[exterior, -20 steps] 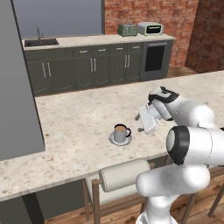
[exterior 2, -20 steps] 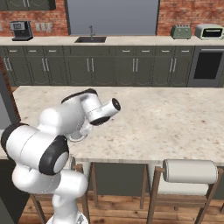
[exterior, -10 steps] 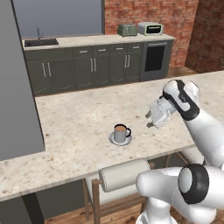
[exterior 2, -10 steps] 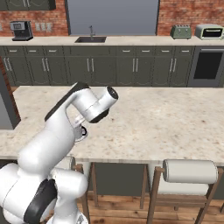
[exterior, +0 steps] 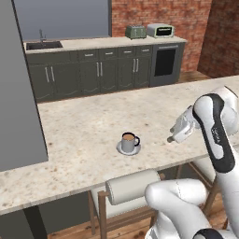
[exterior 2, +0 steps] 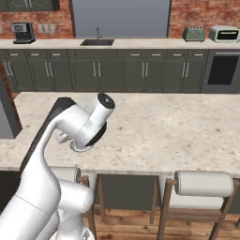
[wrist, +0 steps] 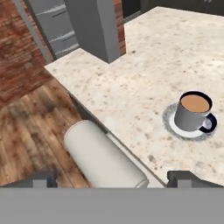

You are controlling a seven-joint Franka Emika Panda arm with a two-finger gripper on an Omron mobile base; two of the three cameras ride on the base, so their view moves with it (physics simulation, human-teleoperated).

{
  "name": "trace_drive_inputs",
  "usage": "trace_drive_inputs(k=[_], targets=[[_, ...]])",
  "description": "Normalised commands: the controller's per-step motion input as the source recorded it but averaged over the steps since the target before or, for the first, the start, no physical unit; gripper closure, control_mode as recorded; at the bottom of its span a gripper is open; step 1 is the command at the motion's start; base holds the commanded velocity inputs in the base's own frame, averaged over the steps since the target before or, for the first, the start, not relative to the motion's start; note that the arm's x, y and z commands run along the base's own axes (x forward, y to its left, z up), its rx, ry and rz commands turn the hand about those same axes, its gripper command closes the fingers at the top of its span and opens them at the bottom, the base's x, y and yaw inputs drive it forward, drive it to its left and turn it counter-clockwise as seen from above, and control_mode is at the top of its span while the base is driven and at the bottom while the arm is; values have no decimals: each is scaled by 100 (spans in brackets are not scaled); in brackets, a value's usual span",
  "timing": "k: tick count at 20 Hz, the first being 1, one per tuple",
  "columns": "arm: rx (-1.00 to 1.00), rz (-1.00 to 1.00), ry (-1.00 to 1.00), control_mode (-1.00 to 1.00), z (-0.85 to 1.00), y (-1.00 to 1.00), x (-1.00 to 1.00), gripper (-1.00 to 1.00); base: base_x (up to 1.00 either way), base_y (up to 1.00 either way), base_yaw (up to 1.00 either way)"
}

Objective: Pick the cup of tea, navigate to the dining table, and place it on the saucer.

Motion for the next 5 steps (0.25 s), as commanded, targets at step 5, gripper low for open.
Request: trace_drive_inputs(k=[5], targets=[[-14, -23, 0, -100, 54, 0, -70, -100, 0, 0, 0]])
